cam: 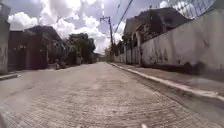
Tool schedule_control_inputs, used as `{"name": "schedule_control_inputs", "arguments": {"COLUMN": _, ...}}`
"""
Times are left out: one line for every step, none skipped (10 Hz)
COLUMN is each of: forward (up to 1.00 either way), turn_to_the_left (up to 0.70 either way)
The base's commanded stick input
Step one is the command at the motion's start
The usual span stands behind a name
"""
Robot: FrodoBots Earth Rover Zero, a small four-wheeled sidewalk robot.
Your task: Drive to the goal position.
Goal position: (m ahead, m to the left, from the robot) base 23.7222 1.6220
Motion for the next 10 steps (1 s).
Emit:
{"name": "schedule_control_inputs", "arguments": {"forward": 0.08, "turn_to_the_left": 0.0}}
{"name": "schedule_control_inputs", "arguments": {"forward": 0.07, "turn_to_the_left": 0.0}}
{"name": "schedule_control_inputs", "arguments": {"forward": 0.07, "turn_to_the_left": 0.0}}
{"name": "schedule_control_inputs", "arguments": {"forward": 0.09, "turn_to_the_left": 0.0}}
{"name": "schedule_control_inputs", "arguments": {"forward": 0.19, "turn_to_the_left": 0.0}}
{"name": "schedule_control_inputs", "arguments": {"forward": 0.43, "turn_to_the_left": 0.0}}
{"name": "schedule_control_inputs", "arguments": {"forward": 0.73, "turn_to_the_left": 0.0}}
{"name": "schedule_control_inputs", "arguments": {"forward": 1.0, "turn_to_the_left": 0.0}}
{"name": "schedule_control_inputs", "arguments": {"forward": 1.0, "turn_to_the_left": 0.0}}
{"name": "schedule_control_inputs", "arguments": {"forward": 1.0, "turn_to_the_left": 0.0}}
